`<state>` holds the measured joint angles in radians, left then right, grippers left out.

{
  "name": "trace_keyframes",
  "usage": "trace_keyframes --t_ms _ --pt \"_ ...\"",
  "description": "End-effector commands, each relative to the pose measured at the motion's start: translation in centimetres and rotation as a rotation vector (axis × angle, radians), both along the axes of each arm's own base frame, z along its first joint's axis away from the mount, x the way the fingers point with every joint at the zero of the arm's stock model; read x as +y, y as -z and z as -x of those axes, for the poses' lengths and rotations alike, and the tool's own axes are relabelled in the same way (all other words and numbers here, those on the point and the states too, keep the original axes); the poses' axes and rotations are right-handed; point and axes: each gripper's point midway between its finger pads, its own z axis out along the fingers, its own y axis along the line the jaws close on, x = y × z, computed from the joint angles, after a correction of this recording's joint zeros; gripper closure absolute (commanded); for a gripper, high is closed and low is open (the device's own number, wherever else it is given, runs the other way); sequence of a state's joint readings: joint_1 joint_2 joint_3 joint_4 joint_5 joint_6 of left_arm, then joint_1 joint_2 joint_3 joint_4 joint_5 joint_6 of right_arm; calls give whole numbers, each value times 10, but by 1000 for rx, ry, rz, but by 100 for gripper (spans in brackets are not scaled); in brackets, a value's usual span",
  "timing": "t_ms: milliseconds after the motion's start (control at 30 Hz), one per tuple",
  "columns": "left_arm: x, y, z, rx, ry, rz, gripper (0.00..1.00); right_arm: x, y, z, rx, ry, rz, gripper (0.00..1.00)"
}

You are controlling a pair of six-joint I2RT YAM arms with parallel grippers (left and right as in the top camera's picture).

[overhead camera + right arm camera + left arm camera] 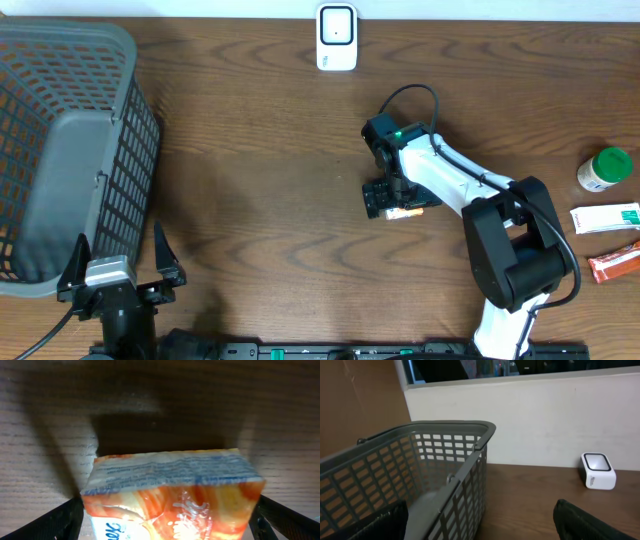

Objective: Scan the item barcode

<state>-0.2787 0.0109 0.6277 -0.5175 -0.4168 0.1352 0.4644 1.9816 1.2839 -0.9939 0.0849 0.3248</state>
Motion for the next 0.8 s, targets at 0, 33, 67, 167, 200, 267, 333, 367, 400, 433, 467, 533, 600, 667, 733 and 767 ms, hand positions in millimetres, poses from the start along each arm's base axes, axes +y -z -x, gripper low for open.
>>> trace_keyframes --t_ms 0,33,67,167,200,267,333,367,400,433,467,533,600,667,733,767 --pt "-1 0 1 -5 10 -10 9 -2 17 9 59 0 12 5" --pt "-1 0 1 -5 10 -10 9 -2 18 9 61 0 13 7" --pt "-1 0 1 -5 10 -10 9 -2 18 9 62 1 13 11" --pt "-1 0 1 -4 10 -11 9 -1 18 10 68 3 3 22" --pt "-1 0 1 -5 10 -10 9 0 18 11 73 5 -4 25" --pt "-1 0 1 -4 10 -11 9 1 18 13 80 6 -11 27" --pt "-1 0 1 -5 10 -10 9 1 18 13 81 7 -12 27" --pt "-1 0 1 -5 10 -10 9 1 18 13 80 11 -11 28" --pt "-1 0 1 -4 10 -11 9 1 18 13 80 15 -11 30" --pt "-1 0 1 -4 10 -11 9 3 18 13 82 21 -17 31" --pt "-1 0 1 -4 10 -11 9 4 18 14 85 24 -26 32" --pt "-1 0 1 -4 10 -11 9 10 17 16 100 29 -56 34" --pt "-1 0 1 -4 10 -11 9 15 14 18 118 34 -82 34" --pt "-1 0 1 -4 10 -11 9 21 7 20 146 41 -109 34" --pt "-1 0 1 -5 10 -10 9 27 -2 22 174 52 -141 34" --pt "-1 0 1 -5 10 -10 9 31 -8 23 191 59 -161 33"
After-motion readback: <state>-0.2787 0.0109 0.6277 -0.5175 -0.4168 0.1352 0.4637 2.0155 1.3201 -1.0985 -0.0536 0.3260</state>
